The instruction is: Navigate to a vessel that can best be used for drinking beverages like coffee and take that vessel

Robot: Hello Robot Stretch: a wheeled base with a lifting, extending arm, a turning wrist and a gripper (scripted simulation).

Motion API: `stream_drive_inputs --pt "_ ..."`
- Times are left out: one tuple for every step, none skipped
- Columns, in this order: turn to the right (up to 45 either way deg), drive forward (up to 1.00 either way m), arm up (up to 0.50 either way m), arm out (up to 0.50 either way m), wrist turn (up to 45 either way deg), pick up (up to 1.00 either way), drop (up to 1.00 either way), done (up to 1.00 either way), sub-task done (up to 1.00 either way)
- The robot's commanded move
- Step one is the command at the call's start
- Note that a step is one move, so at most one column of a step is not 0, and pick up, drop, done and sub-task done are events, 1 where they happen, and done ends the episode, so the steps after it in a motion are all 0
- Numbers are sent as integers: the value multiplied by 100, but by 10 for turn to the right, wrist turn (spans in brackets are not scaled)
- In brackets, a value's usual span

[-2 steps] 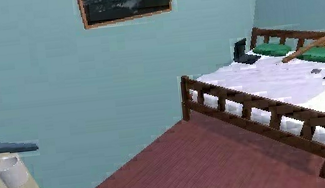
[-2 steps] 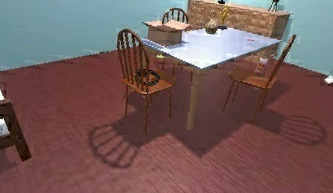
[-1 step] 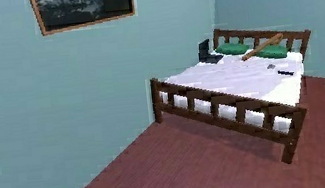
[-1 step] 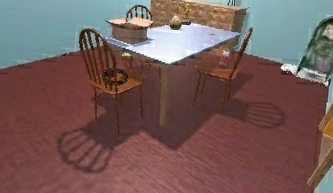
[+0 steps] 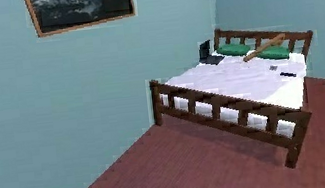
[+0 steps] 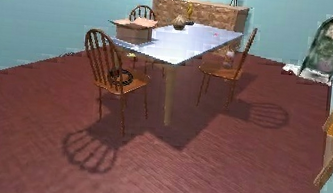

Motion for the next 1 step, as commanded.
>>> stream_drive_inputs --pt "-60 0 0 0 0 0 0 0 0"
